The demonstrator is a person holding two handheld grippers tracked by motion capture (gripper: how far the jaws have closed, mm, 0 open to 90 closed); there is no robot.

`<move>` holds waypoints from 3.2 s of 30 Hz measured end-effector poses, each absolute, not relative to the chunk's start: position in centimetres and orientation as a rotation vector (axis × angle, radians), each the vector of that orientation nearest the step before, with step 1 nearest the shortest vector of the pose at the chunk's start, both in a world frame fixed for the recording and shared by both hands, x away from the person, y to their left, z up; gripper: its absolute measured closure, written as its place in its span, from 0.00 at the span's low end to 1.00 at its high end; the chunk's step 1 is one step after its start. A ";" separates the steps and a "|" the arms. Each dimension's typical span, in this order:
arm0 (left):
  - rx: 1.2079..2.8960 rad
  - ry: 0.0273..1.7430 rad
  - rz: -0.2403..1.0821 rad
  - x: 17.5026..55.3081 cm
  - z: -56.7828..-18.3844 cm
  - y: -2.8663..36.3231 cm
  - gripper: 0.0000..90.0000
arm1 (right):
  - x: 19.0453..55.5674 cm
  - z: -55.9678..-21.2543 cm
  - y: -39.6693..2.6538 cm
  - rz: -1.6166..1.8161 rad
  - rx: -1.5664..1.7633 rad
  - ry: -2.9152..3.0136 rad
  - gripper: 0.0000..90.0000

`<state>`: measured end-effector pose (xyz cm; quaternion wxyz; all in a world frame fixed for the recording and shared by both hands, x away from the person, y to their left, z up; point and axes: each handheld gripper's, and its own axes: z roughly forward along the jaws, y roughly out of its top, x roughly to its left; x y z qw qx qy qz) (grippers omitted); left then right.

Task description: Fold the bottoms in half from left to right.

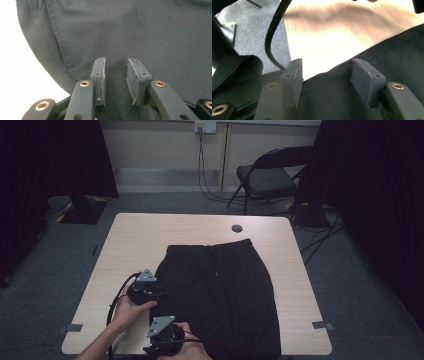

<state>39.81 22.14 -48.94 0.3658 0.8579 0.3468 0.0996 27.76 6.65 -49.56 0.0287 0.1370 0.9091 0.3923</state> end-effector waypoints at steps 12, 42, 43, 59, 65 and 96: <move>2.115 0.948 0.252 40.0 -48.2 23.0 0.53 | 28.3 -48.4 4.5 1.217 0.512 2.684 0.97; 2.038 1.000 0.274 40.6 -47.4 22.9 0.49 | 30.5 -49.6 -2.9 1.131 0.712 2.579 0.98; 2.032 1.011 0.272 40.6 -47.2 23.2 0.47 | 30.4 -49.5 -2.9 1.126 0.715 2.582 0.98; 2.051 1.130 0.320 46.8 -49.0 23.1 0.43 | 30.5 -49.7 -3.0 1.164 0.687 2.601 0.98; 2.070 1.116 0.382 47.1 -49.5 22.7 0.45 | 30.5 -49.8 -3.0 1.177 0.694 2.594 0.98; 1.796 1.070 0.322 48.3 -42.9 21.8 0.99 | 30.0 -42.5 -1.1 1.420 0.613 2.504 0.99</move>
